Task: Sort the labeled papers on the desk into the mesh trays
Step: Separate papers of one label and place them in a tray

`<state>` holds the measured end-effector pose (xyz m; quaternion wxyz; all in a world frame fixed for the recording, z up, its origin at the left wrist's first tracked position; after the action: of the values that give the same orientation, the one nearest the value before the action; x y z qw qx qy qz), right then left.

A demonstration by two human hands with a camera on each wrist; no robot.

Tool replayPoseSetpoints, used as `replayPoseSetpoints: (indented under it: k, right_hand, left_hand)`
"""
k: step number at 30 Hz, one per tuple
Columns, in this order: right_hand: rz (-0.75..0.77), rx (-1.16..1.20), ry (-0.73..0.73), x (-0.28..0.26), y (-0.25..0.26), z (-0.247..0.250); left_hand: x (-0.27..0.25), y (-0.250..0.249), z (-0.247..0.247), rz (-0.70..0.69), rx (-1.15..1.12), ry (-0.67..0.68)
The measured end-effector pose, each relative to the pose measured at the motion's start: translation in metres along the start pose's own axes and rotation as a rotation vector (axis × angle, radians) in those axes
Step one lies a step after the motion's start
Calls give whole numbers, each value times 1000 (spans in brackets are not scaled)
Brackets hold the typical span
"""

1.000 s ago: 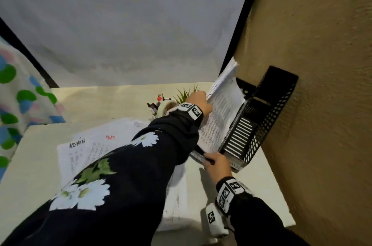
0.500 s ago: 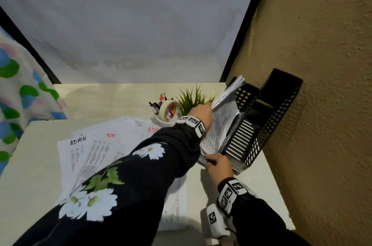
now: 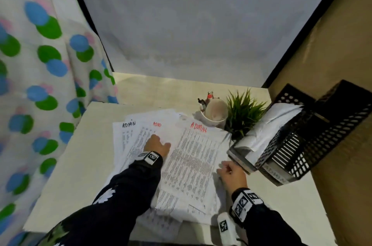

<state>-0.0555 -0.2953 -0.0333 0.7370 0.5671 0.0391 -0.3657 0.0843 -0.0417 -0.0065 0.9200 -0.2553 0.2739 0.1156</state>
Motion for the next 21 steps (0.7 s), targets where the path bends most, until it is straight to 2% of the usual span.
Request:
replayPoseSetpoints:
  k: [2,6,9,11,13,15,17,19,21]
  right_hand:
    - [-110,49,23,9,-17,-17]
    - [-221,86,27,23,-43,-45]
    - [-276,175,37,15,-36,-61]
    - [-306,198,56,5,-28,-67]
    - [-271,151,45,-3,-23,-67]
    - [-179,61,-69,-6,-15,-54]
    - [-106,72,-203,-6,-9,-37]
    - [-74,216,-261,-5,-4,-27]
    - [-96,425,-224,-2,-7,-30]
  left_hand:
    - [-1,26,-13,61,-20,48]
    - [-4,42,-22,43,10,-9]
    - [-9,40,-36,6,-66,118]
    - [-14,34,-44,-53,-37,154]
    - [-19,29,-46,-116,-43,121]
    - [-24,27,-41,-185,-126,75]
    - [-29,33,-35,-244,-215,66]
    - [-33,44,-29,-257,-328,110]
    - [-40,53,-22,-246,-399,164]
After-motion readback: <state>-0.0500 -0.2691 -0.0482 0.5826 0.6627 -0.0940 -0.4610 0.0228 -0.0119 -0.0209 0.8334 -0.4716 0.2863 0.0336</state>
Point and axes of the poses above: each hand's wrist, its own x-axis towards the middle knuckle, its own z-axis out of the back of the hand, y = z × x, the point moved 7 cm from there along x, towards the middle knuckle, and after that the axes turned 8 degrees about x, right-handed, at the moved point
